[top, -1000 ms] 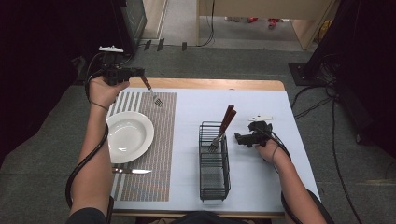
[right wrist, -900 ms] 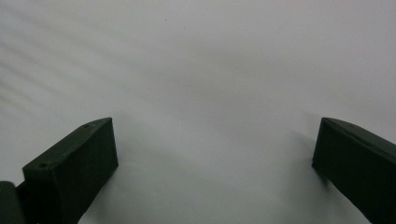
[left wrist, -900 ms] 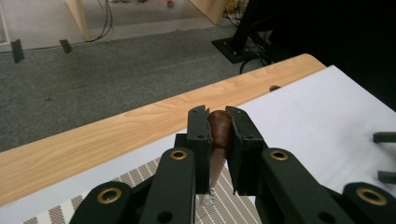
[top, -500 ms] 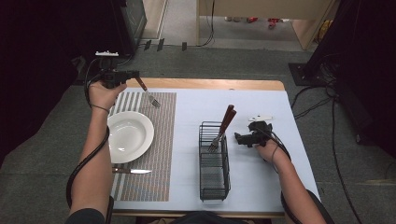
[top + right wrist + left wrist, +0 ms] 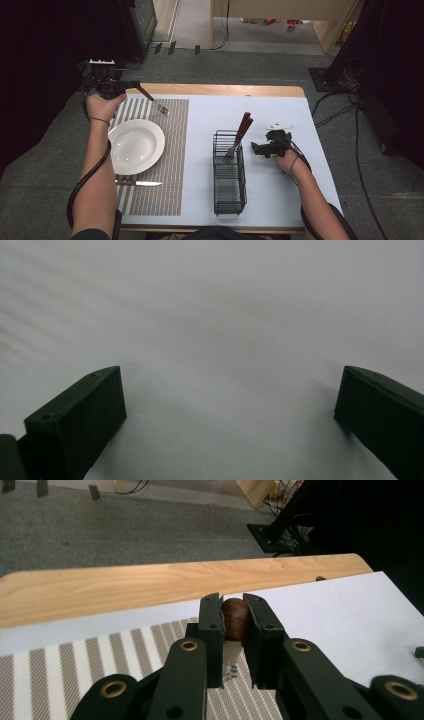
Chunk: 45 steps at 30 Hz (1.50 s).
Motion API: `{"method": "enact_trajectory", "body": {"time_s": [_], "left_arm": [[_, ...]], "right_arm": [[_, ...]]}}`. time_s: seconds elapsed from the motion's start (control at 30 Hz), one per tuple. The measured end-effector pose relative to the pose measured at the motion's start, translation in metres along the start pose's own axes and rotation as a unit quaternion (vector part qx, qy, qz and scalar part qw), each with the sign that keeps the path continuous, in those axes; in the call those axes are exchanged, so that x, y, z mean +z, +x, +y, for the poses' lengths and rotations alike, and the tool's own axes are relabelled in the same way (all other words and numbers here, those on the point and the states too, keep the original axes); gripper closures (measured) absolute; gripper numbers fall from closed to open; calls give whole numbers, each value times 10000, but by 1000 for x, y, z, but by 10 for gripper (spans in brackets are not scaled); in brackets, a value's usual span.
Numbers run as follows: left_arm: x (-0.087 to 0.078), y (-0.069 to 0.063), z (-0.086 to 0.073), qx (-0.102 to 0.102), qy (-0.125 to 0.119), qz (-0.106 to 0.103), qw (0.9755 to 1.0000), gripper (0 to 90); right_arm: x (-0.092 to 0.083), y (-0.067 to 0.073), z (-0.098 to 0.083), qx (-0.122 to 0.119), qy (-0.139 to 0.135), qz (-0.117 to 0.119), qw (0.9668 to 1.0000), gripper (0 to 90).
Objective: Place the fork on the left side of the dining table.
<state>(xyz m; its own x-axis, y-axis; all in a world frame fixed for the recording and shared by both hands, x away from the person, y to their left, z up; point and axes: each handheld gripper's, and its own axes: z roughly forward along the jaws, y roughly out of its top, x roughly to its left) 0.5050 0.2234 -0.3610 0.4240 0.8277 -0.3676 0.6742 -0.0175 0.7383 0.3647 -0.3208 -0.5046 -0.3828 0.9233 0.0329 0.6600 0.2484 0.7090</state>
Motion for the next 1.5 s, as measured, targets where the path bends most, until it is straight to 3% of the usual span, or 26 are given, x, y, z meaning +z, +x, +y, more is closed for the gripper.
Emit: {"method": "enact_trajectory", "body": {"time_s": [0.3,0.97,1.5], "left_arm": [[-6,22,-15,-147,-43,-30,9999,764],[-7,50,-33,-302,-137,-47,9994,717],[-4,74,-47,-649,-47,-119,9978,689]], "right_arm": [[0,0,0,0,1,1,10000,0],[0,0,0,-4,0,-2,10000,0],[0,0,0,-2,1,1,10000,0]]}}
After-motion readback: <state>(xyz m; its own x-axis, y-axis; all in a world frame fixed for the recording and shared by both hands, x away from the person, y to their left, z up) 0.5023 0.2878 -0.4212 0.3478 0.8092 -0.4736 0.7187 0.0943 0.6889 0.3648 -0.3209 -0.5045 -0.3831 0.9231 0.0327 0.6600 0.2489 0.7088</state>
